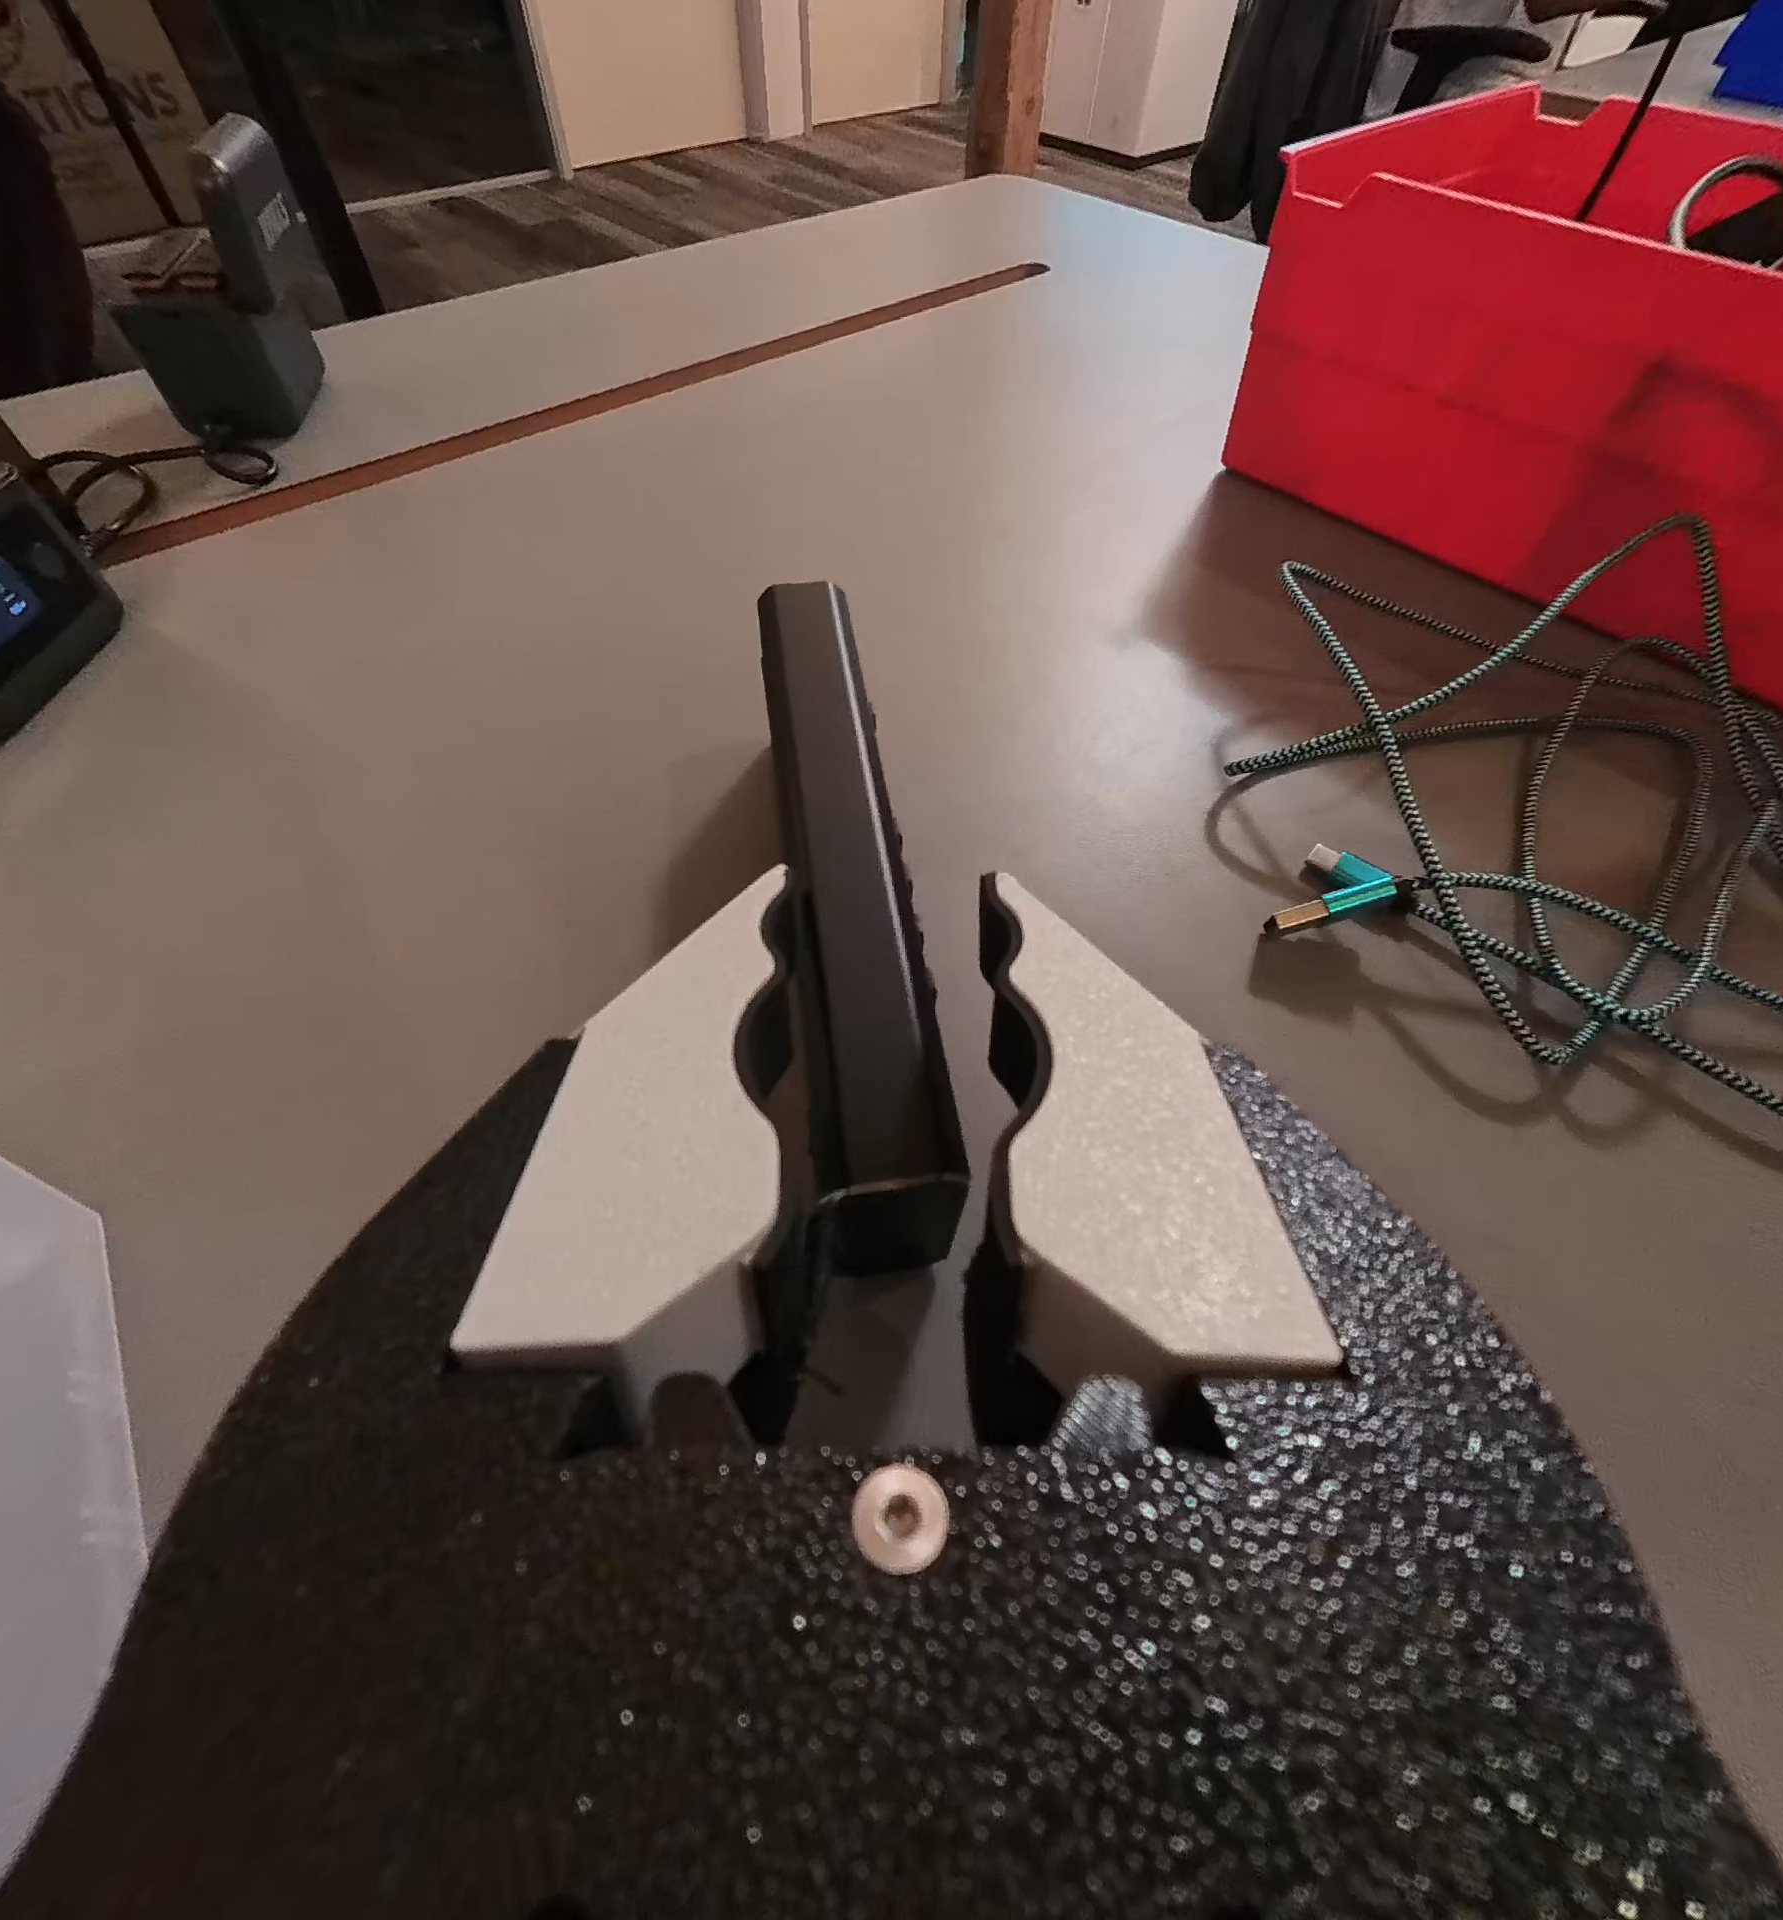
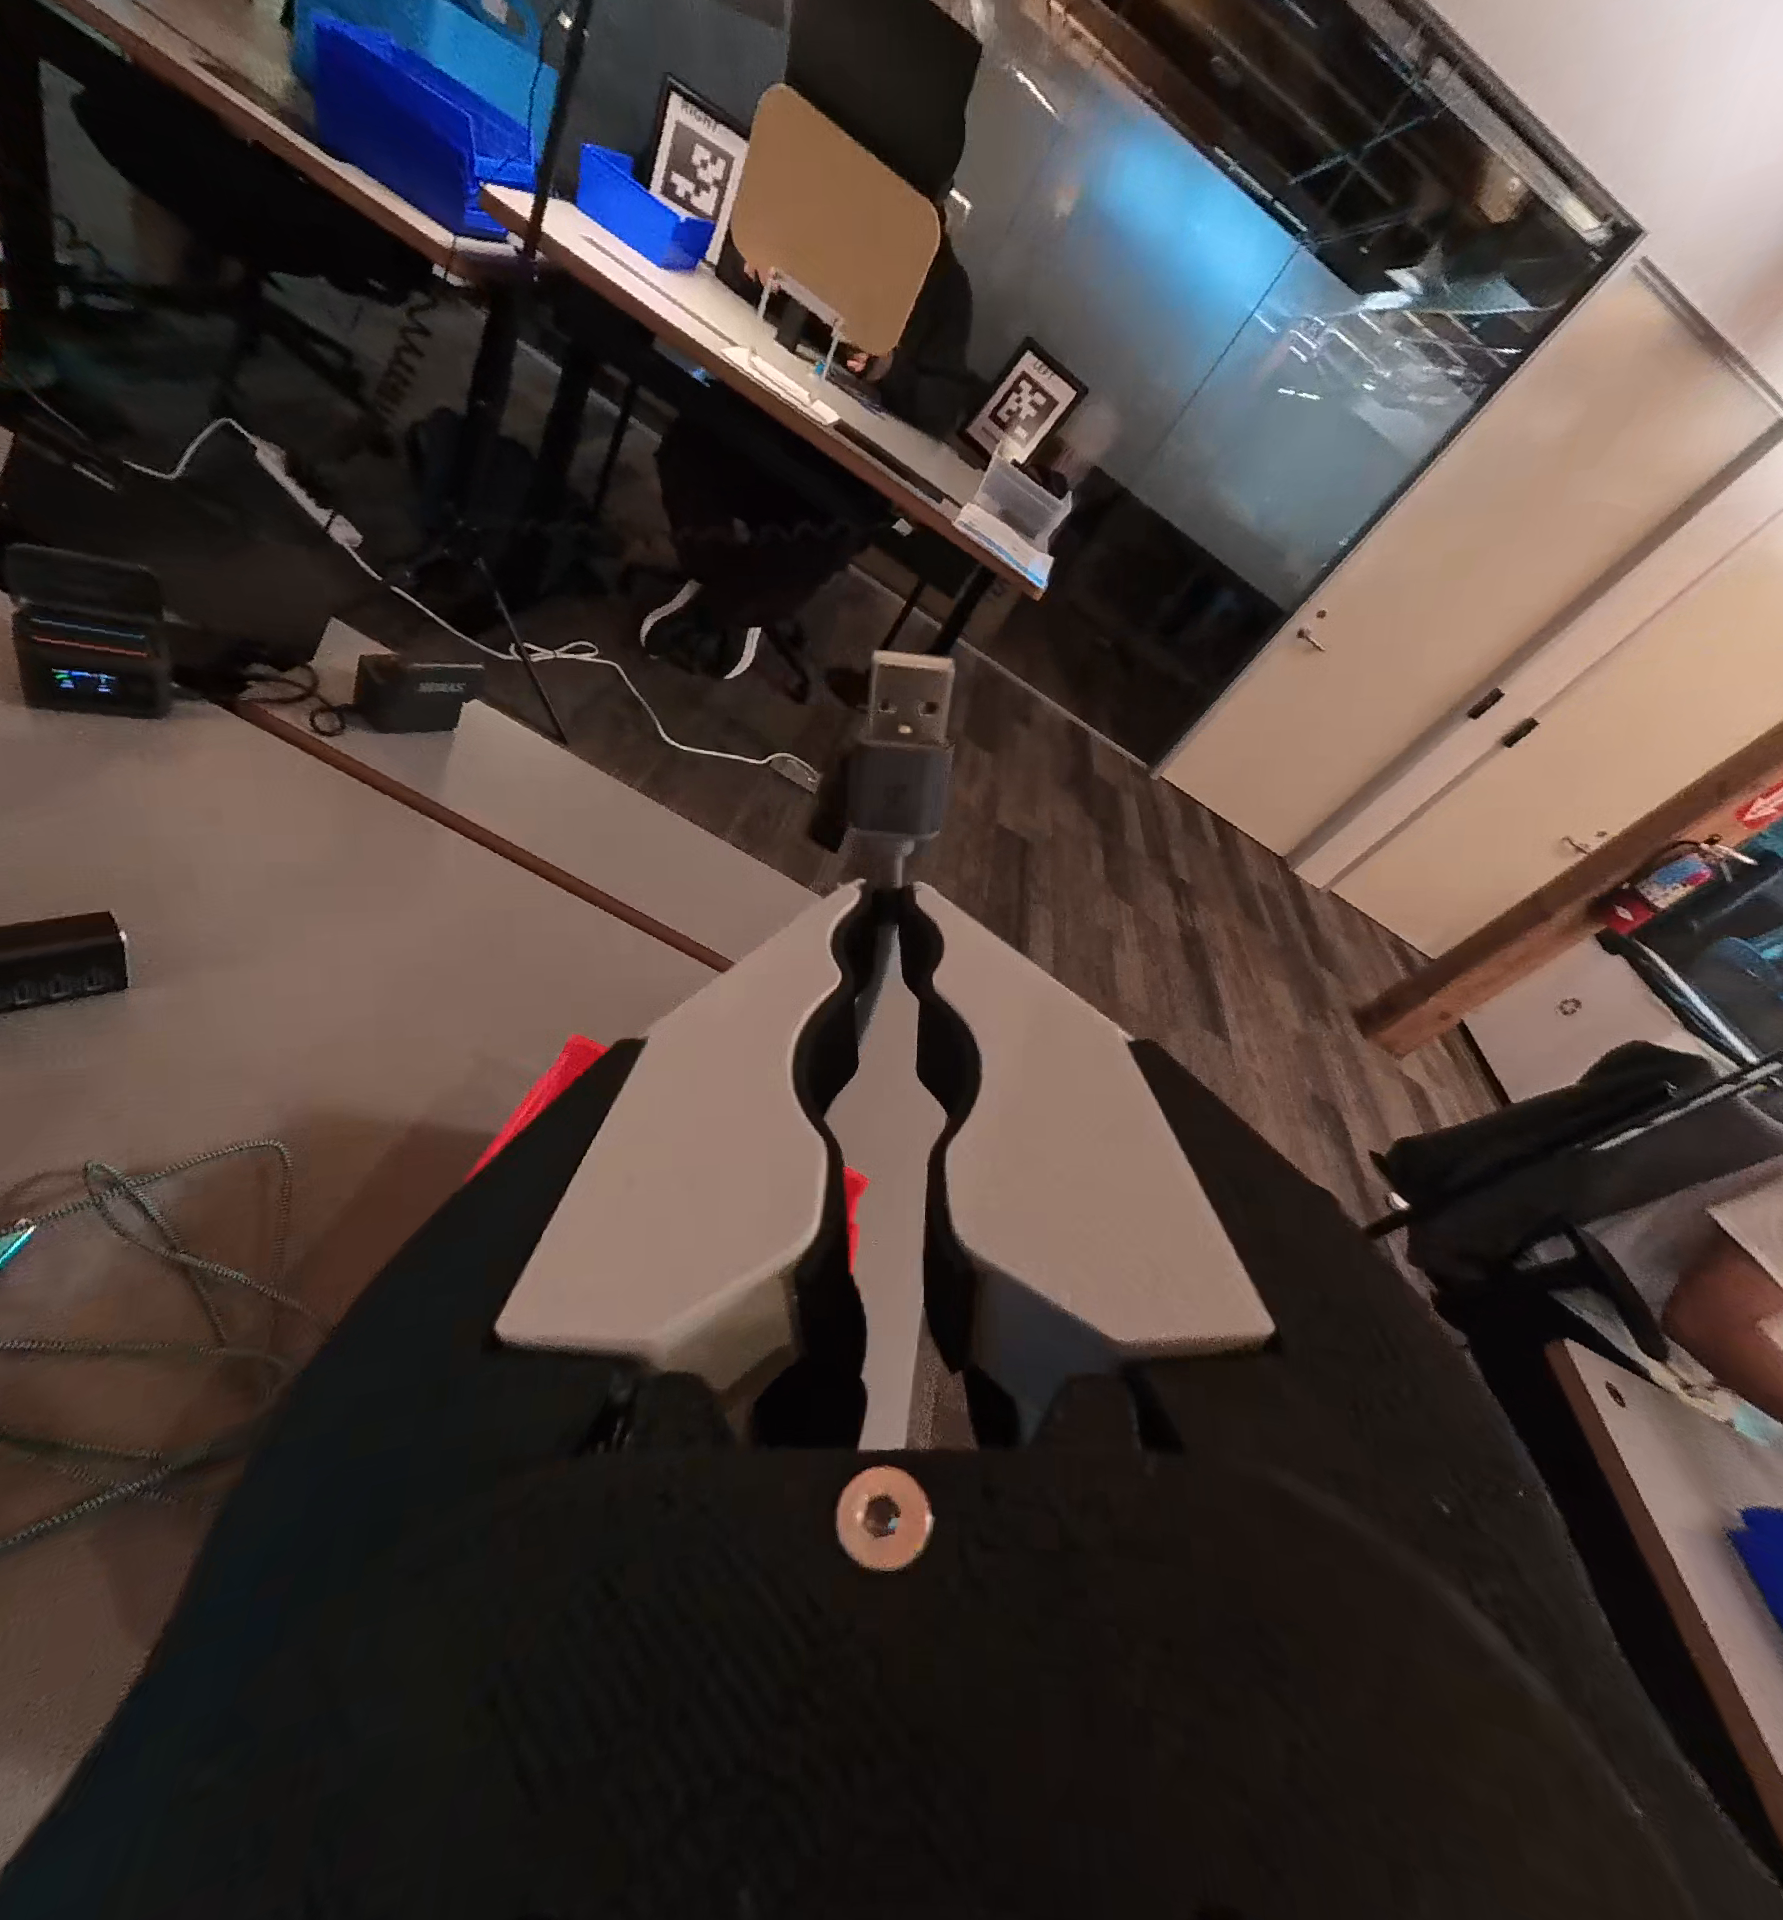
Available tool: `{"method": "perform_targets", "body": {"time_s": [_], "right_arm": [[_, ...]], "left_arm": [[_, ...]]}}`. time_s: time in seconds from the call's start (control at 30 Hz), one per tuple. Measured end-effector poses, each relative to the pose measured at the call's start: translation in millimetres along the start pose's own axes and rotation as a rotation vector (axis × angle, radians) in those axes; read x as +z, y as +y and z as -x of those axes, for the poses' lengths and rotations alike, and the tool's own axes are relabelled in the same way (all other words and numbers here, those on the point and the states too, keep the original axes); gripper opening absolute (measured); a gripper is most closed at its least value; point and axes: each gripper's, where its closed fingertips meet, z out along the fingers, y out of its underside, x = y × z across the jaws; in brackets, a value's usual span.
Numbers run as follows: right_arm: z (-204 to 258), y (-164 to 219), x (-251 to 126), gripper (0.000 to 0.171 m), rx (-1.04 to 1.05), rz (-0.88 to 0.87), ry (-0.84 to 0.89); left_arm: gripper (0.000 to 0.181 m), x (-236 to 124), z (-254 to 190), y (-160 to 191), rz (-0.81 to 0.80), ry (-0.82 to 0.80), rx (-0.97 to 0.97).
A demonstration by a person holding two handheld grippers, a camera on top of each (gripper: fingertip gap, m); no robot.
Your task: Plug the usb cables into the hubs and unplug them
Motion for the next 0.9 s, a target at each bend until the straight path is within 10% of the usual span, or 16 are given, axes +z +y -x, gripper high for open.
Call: {"method": "perform_targets", "body": {"time_s": [0.47,0.9], "right_arm": [[24.9,82.6,9.7,0.001,-0.033,0.165,-0.055],[138.1,256.6,18.2,0.002,-0.279,0.585,-0.486]], "left_arm": [[0.033,-0.4,0.2,0.9,0.0,0.003,-0.006],[0.034,0.6,0.4,1.8,0.004,-0.003,-0.001]]}}
